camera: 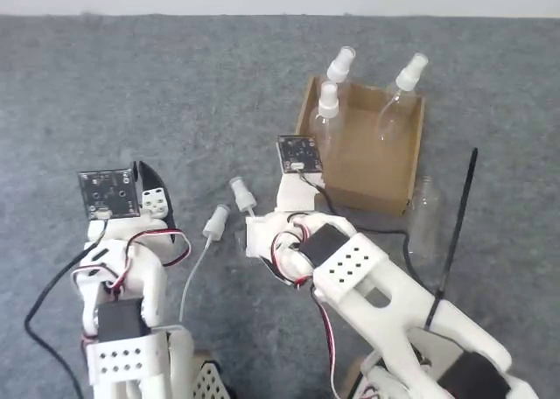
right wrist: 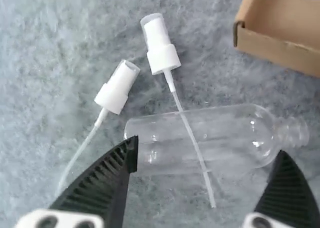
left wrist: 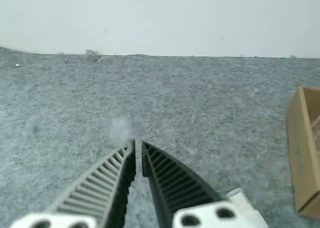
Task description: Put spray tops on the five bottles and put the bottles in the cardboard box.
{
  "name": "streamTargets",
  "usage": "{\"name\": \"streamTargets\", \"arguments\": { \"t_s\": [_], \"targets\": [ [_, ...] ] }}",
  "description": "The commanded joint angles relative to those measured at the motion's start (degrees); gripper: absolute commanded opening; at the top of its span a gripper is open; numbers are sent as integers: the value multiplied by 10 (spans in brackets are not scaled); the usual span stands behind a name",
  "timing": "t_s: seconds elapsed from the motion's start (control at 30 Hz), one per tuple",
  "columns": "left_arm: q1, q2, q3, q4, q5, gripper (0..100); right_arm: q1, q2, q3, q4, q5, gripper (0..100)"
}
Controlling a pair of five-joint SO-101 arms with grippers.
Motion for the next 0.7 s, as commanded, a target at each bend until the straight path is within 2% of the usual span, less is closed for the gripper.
{"name": "streamTargets", "arguments": {
  "t_s": [0.0,0.43,0.67],
  "targets": [
    [2,-4,-22,-18,2,12,0,2,-40,7,-68,343],
    [2,-4,-22,-18,2,12,-8,2,-39,5,-200,343],
    [20,-4,-22,-16,2,12,13,45,-33,-54,-207,343]
  ]
}}
